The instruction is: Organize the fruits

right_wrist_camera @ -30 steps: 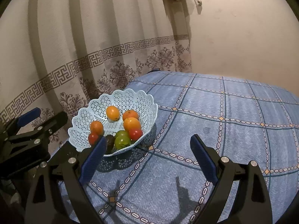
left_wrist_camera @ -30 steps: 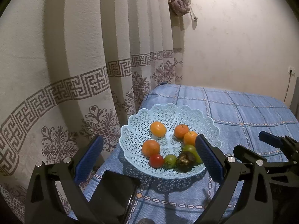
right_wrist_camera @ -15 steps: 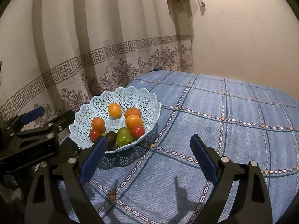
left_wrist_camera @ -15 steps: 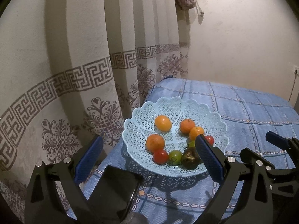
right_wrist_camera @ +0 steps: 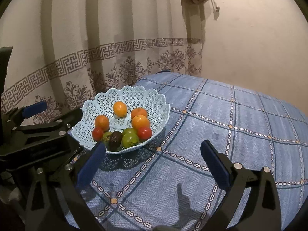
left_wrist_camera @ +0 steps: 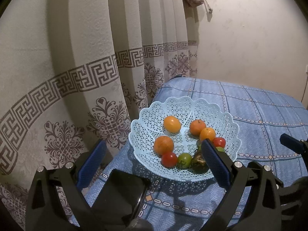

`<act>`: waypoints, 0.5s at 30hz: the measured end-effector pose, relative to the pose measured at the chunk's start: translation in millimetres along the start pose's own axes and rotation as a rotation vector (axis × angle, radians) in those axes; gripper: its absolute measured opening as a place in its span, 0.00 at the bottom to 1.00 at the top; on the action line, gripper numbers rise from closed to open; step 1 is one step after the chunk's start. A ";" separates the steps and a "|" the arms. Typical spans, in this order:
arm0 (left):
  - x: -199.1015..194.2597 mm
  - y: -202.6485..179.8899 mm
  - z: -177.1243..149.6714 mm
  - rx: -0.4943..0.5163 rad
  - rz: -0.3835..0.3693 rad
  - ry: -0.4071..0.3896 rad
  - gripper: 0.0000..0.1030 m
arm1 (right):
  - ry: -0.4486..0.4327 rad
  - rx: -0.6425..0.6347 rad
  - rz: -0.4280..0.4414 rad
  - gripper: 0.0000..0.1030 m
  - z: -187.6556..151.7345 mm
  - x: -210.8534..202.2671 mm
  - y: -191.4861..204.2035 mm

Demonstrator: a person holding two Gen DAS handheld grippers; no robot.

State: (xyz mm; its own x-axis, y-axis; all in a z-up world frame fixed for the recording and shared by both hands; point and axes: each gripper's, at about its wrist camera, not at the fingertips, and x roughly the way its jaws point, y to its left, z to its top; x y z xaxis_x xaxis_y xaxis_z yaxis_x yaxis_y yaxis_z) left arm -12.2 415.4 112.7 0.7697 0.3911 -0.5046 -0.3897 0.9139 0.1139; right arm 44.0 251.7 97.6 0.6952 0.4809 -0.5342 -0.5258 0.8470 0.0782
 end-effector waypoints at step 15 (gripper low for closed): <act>1.8 -1.1 -0.6 0.017 -0.008 0.001 0.97 | 0.052 -0.005 -0.019 0.95 -2.0 7.7 0.6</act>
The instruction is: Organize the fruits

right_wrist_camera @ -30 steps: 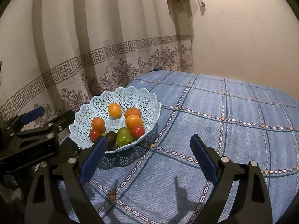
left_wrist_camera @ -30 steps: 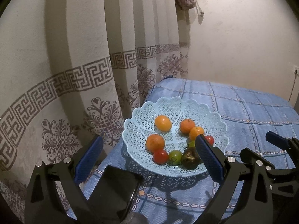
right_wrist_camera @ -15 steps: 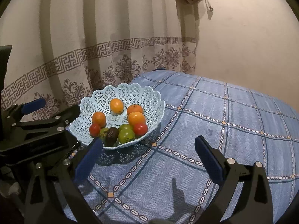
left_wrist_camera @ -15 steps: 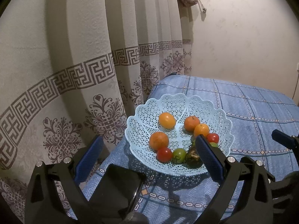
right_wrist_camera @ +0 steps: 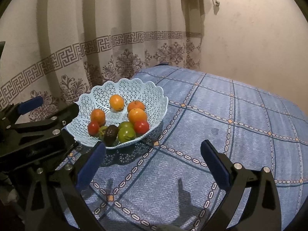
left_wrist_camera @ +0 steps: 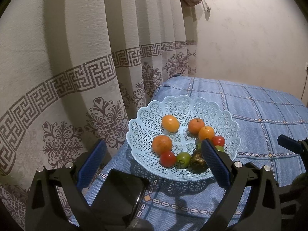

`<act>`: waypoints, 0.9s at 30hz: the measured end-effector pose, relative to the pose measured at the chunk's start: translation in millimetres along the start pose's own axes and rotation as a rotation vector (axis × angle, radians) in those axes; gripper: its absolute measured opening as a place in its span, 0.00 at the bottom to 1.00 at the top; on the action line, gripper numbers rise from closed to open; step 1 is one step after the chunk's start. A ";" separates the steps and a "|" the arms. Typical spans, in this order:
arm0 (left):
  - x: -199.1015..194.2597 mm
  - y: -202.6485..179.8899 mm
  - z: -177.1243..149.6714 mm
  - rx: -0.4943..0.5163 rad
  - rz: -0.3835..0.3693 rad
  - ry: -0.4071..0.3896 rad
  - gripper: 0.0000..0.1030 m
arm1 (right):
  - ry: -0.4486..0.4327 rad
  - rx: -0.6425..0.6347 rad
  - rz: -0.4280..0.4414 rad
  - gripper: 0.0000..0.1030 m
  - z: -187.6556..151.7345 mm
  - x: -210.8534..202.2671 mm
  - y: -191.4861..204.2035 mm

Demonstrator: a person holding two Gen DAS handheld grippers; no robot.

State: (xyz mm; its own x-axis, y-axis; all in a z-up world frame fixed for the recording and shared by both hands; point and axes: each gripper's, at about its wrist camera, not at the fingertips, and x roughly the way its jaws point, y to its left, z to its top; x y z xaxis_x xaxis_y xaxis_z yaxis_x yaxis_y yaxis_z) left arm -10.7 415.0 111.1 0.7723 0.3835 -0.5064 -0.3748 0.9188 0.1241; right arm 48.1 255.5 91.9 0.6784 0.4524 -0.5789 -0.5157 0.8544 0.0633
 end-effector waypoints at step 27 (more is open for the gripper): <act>-1.0 -1.3 0.0 0.009 0.002 -0.002 0.97 | -0.003 -0.016 -0.011 0.95 0.1 -0.4 1.9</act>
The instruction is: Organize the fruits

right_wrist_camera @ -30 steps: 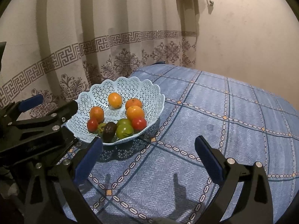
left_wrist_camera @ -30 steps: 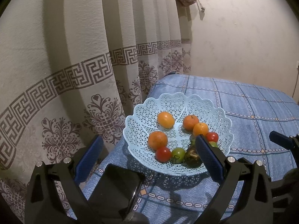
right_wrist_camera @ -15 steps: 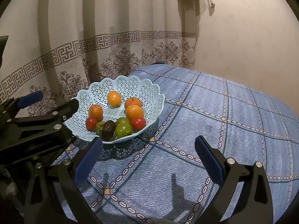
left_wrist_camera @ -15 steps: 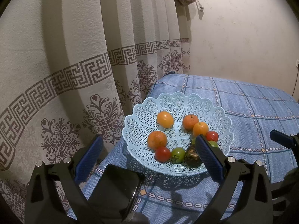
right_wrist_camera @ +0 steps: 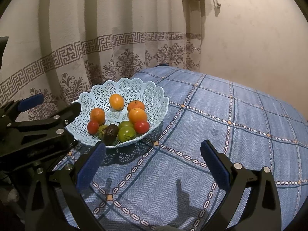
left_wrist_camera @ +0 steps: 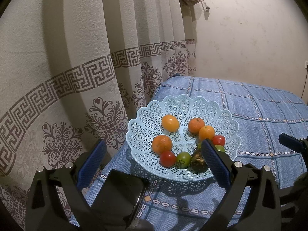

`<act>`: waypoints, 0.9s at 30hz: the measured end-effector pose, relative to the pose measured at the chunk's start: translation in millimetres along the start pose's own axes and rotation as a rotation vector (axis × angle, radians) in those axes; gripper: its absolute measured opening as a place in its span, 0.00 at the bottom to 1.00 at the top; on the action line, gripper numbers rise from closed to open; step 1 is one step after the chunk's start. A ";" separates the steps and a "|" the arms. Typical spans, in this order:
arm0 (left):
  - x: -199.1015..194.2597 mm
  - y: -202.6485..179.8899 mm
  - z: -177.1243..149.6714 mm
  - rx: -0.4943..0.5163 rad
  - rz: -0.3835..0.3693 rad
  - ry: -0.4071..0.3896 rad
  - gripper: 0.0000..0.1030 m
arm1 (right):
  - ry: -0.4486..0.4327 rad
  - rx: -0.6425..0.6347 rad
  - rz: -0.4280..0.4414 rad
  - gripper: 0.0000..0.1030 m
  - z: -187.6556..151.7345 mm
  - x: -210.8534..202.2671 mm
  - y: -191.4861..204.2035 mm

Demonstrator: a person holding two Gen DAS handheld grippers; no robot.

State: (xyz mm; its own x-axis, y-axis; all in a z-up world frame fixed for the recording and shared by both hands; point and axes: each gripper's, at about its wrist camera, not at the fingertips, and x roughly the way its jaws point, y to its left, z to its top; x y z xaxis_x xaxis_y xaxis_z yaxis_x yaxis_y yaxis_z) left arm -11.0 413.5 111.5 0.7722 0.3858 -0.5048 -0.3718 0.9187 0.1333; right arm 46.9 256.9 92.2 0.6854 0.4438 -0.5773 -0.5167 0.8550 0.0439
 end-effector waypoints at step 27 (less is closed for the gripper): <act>-0.9 1.7 1.0 0.005 -0.002 -0.006 0.97 | 0.007 0.018 0.032 0.95 -0.8 0.6 -0.5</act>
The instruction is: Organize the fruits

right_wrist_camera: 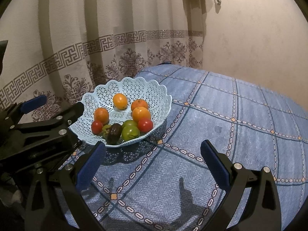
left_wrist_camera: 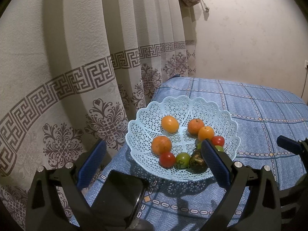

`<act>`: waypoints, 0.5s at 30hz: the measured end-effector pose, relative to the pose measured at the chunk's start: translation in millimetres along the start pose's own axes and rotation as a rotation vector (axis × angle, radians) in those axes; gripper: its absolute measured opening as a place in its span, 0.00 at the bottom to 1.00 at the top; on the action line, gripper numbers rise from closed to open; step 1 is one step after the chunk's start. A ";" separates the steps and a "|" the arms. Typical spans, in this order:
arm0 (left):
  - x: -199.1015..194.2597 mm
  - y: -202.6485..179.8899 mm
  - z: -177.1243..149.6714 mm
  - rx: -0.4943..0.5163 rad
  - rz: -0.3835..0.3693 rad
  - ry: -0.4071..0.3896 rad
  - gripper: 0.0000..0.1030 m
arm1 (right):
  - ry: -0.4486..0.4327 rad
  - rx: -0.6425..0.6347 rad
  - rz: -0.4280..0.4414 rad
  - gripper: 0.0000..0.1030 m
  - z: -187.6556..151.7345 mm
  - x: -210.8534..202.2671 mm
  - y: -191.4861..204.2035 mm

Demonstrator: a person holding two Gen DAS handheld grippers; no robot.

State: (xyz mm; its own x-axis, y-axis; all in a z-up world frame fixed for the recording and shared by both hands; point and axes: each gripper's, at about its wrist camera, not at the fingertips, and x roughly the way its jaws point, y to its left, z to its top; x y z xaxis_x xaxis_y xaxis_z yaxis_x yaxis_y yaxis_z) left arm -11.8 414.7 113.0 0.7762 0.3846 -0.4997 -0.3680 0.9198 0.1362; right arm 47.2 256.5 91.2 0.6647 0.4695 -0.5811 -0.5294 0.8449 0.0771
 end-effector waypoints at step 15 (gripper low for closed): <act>-0.5 -1.1 -0.2 -0.001 0.001 0.001 0.97 | 0.016 0.001 -0.009 0.95 0.5 2.6 -1.0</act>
